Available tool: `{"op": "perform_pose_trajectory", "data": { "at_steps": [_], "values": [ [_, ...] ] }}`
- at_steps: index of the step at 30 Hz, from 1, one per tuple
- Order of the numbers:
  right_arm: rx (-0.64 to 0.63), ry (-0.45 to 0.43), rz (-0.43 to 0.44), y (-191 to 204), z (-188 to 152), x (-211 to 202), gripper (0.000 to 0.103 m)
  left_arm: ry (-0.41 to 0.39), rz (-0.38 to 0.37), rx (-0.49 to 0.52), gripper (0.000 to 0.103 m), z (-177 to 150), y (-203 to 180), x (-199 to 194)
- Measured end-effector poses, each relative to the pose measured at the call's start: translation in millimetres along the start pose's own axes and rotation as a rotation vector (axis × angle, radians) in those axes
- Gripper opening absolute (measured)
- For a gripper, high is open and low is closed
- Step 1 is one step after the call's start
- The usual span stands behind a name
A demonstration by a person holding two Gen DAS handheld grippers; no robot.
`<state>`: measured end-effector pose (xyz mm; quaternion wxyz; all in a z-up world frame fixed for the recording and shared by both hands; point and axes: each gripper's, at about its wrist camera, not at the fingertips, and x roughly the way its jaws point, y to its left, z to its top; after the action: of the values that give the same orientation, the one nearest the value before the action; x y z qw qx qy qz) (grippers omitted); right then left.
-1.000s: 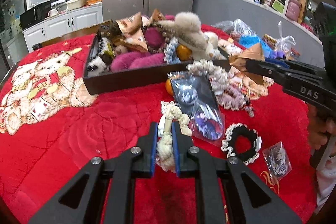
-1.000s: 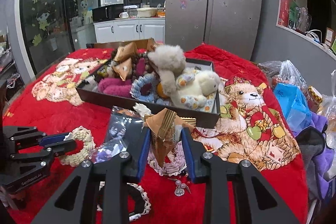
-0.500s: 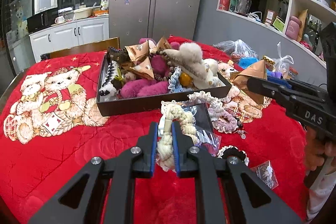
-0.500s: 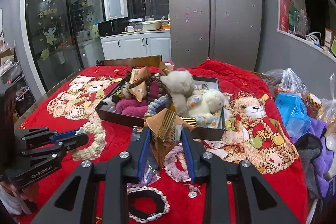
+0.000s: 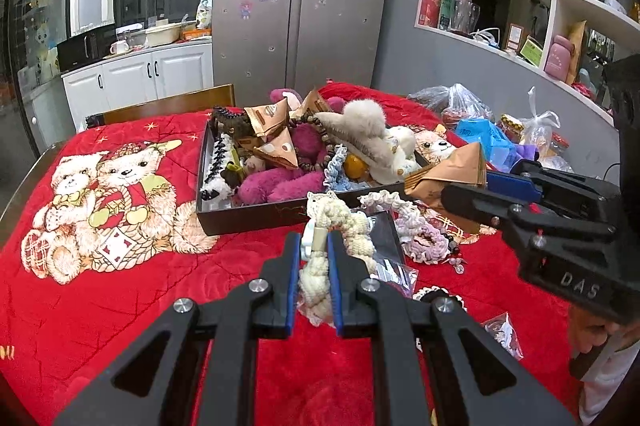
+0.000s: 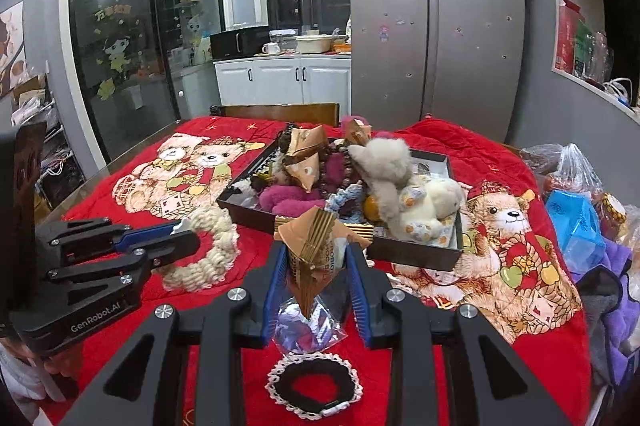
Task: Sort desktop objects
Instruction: 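Carry the cream bracelet and gold candy over the black box with both tools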
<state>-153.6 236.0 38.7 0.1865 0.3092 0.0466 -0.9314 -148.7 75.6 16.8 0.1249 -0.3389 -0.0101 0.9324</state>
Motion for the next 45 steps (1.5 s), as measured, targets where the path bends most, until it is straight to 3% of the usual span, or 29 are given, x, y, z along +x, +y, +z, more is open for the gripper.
{"op": "perform_pose_trajectory", "data": {
  "at_steps": [15, 22, 32, 42, 45],
  "values": [
    [-0.052, 0.018, -0.018, 22, 30, 13, 0.031, -0.014, 0.063, 0.013, 0.014, 42, 11, 14],
    [-0.046, 0.027, 0.007, 26, 44, 35, 0.031, -0.062, 0.088, 0.027, 0.015, 68, 19, 27],
    [0.019, 0.073, -0.01, -1, 68, 87, 0.031, -0.047, 0.078, -0.014, 0.015, 101, 46, 85],
    [0.063, 0.054, 0.008, -27, 71, 139, 0.031, 0.004, 0.115, -0.002, 0.015, 92, 71, 146],
    [0.067, 0.097, 0.023, -34, 66, 155, 0.031, 0.017, 0.121, -0.011, 0.015, 89, 79, 154]
  ]
}}
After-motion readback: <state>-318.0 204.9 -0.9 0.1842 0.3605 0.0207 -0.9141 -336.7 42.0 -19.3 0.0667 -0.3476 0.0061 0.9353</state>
